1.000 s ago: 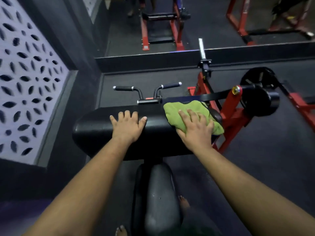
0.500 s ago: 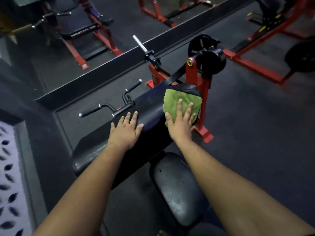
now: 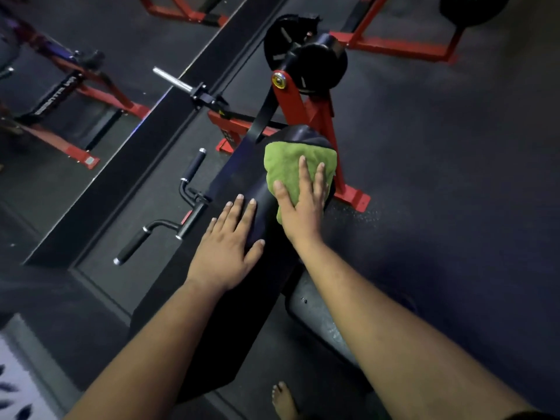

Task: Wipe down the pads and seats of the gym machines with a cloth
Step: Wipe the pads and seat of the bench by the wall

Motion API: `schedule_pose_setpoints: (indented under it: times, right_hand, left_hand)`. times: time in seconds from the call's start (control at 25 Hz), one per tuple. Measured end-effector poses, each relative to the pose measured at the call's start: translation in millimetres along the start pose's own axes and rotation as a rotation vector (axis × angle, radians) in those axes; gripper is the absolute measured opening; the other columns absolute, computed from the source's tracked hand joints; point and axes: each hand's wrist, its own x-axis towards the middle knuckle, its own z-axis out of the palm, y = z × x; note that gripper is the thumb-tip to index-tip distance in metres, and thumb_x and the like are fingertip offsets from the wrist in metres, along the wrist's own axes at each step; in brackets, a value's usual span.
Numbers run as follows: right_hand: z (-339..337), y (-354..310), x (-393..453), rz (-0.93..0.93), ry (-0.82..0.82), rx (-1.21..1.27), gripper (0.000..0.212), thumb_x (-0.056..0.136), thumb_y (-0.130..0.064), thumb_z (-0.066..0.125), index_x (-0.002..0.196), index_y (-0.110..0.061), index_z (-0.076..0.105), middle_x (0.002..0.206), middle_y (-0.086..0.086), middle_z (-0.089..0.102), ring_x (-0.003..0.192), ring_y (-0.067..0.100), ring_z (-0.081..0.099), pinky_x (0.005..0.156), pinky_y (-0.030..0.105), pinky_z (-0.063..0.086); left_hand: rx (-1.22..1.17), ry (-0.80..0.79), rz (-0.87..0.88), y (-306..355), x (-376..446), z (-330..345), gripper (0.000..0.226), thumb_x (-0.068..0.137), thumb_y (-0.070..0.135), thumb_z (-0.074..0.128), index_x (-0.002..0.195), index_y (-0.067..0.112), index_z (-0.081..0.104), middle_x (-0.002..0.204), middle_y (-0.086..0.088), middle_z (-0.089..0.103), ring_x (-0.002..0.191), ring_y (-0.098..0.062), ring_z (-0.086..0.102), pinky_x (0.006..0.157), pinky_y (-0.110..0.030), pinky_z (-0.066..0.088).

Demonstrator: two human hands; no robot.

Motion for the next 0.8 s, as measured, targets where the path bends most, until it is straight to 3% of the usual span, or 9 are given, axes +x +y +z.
schedule_pose_setpoints:
  times: [0.24, 0.44, 0.6, 0.68, 0.8]
  right_hand:
    - [20, -4, -7, 0.07, 0.155, 0.04, 0.083, 0.083, -0.084, 0.029, 0.157, -0.047, 0.019, 0.17, 0.001, 0.006, 0.156, 0.024, 0.005, 0.125, 0.05, 0.013]
    - [18, 7, 8, -0.013, 0.18, 0.062, 0.074, 0.084, -0.078, 0.041, 0.153, -0.052, 0.028, 0.169, -0.004, 0.011, 0.155, 0.025, 0.014, 0.119, 0.043, 0.019]
    - [16, 42, 39, -0.086, 0.211, 0.216, 0.069, 0.091, -0.066, 0.045, 0.154, -0.04, 0.034, 0.168, 0.0, 0.018, 0.154, 0.015, 0.016, 0.123, 0.027, 0.015]
    - [17, 71, 55, 0.046, 0.223, 0.321, 0.075, 0.092, -0.066, 0.04, 0.156, -0.027, 0.034, 0.166, 0.005, 0.024, 0.154, 0.017, 0.019, 0.125, 0.029, 0.015]
    - [22, 107, 54, 0.475, 0.144, 0.553, 0.069, 0.097, -0.063, 0.042, 0.156, -0.028, 0.035, 0.161, 0.001, 0.035, 0.148, 0.023, 0.033, 0.118, 0.034, 0.026]
  left_hand:
    - [-0.026, -0.021, 0.048, -8, 0, 1, 0.074, 0.101, 0.056, 0.034, 0.162, 0.032, -0.001, 0.17, 0.002, -0.006, 0.157, -0.02, -0.001, 0.126, -0.047, 0.014]
    - [-0.018, -0.016, 0.069, -7, 1, 2, 0.073, 0.102, 0.056, 0.033, 0.161, 0.033, -0.005, 0.17, 0.001, -0.008, 0.157, -0.022, -0.001, 0.125, -0.047, 0.017]
    - [0.003, -0.006, 0.073, -8, 1, 3, 0.072, 0.101, 0.059, 0.028, 0.16, 0.036, -0.009, 0.17, 0.002, -0.01, 0.157, -0.02, -0.002, 0.126, -0.046, 0.016]
    - [0.002, -0.001, 0.071, -9, 1, 4, 0.073, 0.099, 0.061, 0.025, 0.159, 0.037, -0.009, 0.17, 0.003, -0.009, 0.157, -0.02, -0.001, 0.126, -0.045, 0.016]
    - [-0.011, 0.014, 0.074, -8, 0, 5, 0.073, 0.098, 0.061, 0.026, 0.159, 0.038, -0.007, 0.17, 0.003, -0.007, 0.157, -0.02, 0.001, 0.126, -0.046, 0.017]
